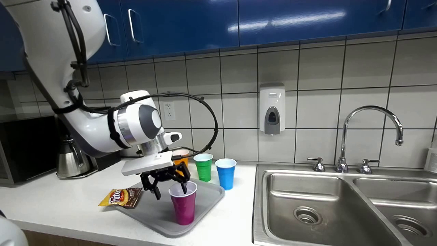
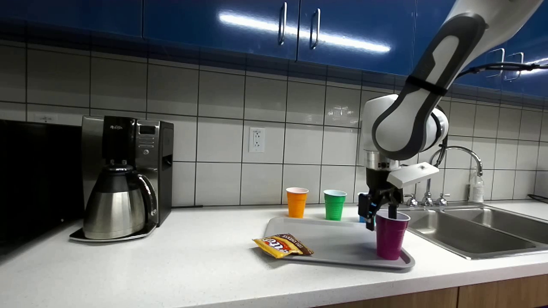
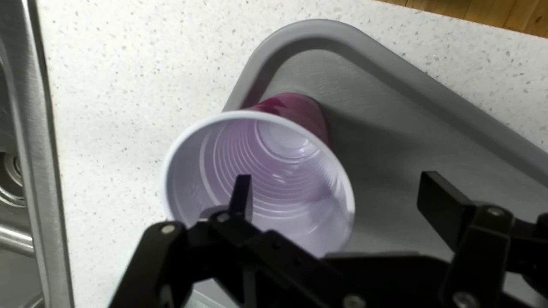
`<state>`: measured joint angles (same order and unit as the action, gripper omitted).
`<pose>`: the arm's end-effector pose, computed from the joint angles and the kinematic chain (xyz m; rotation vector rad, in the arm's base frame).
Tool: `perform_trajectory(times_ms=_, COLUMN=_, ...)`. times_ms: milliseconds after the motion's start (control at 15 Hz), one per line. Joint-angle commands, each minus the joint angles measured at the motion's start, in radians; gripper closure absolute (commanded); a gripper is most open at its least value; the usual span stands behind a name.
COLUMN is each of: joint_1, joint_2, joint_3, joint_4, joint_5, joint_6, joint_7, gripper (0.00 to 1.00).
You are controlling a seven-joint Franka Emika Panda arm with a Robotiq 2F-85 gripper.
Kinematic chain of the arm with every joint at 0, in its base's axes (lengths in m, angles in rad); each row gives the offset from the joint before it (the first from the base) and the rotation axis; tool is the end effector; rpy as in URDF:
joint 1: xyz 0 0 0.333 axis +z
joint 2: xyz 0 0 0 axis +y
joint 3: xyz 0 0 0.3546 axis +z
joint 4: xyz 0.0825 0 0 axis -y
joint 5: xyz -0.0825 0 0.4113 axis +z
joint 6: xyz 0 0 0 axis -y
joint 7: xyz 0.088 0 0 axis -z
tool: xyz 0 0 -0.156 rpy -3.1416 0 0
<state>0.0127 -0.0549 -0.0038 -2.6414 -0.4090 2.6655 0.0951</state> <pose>0.4493 0.0067 0.2367 2.9157 0.3977 0.1297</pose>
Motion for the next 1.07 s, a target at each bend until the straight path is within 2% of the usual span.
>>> perform_trajectory(times_ms=0, joint_1=-0.014, joint_2=-0.040, joint_3=-0.002, joint_4=0.002, joint_5=0.036, joint_6=-0.014, joint_7=-0.043, gripper=0.00)
perform_trajectory(times_ms=533, joint_1=-0.018, joint_2=-0.095, joint_3=-0.005, joint_4=0.035, joint_5=0.102, joint_6=-0.054, joint_7=-0.044, gripper=0.00)
perform_trajectory(times_ms=1000, joint_1=-0.049, joint_2=-0.056, joint_3=-0.012, joint_4=0.166, joint_5=0.096, joint_6=-0.090, joint_7=-0.015, gripper=0.00)
